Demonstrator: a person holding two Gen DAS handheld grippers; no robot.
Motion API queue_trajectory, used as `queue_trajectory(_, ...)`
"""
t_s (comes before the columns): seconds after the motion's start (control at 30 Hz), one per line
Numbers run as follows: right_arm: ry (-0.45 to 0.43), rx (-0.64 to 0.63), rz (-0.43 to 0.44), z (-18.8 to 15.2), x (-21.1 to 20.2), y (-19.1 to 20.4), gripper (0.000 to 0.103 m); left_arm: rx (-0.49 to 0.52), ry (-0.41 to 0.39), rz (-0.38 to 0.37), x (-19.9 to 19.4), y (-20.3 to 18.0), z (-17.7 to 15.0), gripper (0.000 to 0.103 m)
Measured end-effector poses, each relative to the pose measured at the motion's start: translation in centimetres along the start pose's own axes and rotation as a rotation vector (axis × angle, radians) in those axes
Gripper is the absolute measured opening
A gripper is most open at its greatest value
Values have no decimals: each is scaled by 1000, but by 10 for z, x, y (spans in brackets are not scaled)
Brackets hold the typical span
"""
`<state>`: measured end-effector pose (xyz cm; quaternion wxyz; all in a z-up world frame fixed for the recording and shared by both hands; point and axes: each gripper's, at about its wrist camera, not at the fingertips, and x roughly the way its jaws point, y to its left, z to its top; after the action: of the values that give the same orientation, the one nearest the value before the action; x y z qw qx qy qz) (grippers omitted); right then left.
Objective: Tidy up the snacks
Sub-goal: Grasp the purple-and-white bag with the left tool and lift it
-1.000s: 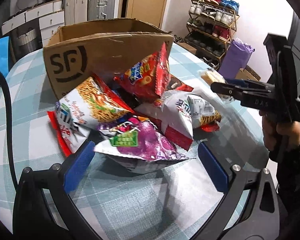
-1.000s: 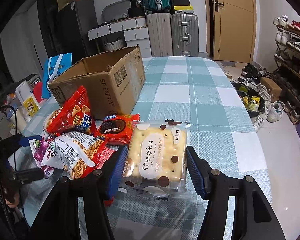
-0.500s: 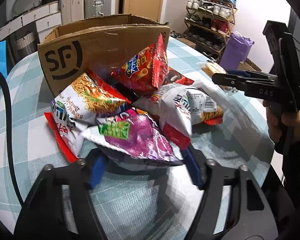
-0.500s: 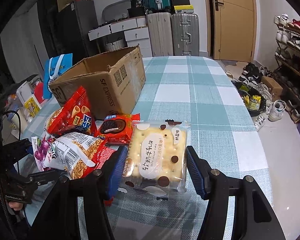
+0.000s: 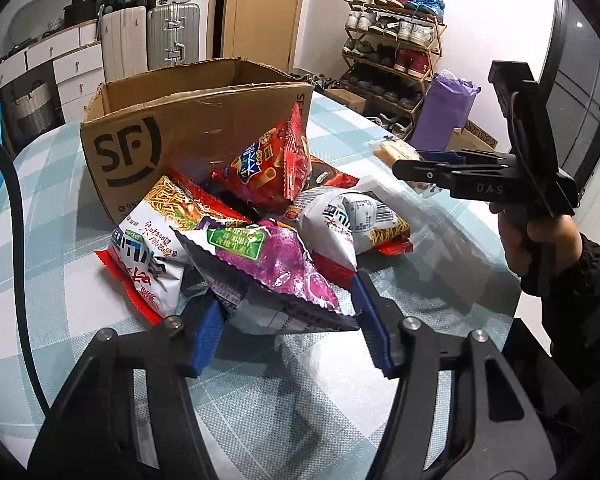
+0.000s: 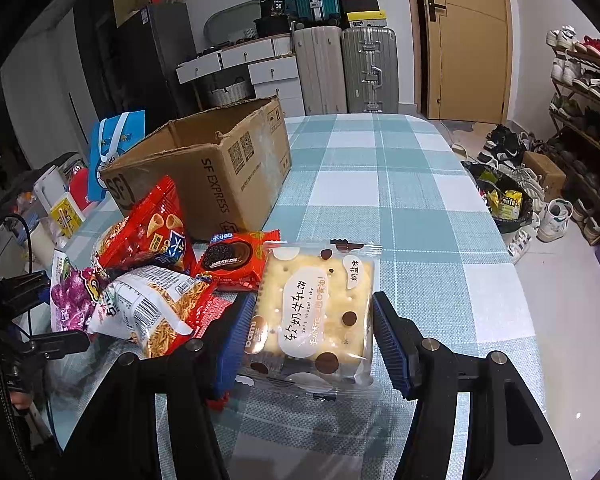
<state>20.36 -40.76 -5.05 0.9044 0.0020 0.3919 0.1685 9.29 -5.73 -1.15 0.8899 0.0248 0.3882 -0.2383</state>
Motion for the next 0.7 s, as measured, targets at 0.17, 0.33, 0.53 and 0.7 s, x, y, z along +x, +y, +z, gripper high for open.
queue_trajectory(0.17,-12,-7,2,1,-4,2,60,-21,-25,-17,-11,8,1,57)
queue_trajectory(0.33,-32,-9,7,2,-11,2,60,-45,-61,-27,-26,17,2,57)
queue_trajectory(0.53,-48,-15,19,3,-17,5,60,-42,-67,-25,-28,18,1,57)
queue_trajectory(0.7,-56,-23,26,3,-19,7,60,-36,-69,-29,-30,19,0,57)
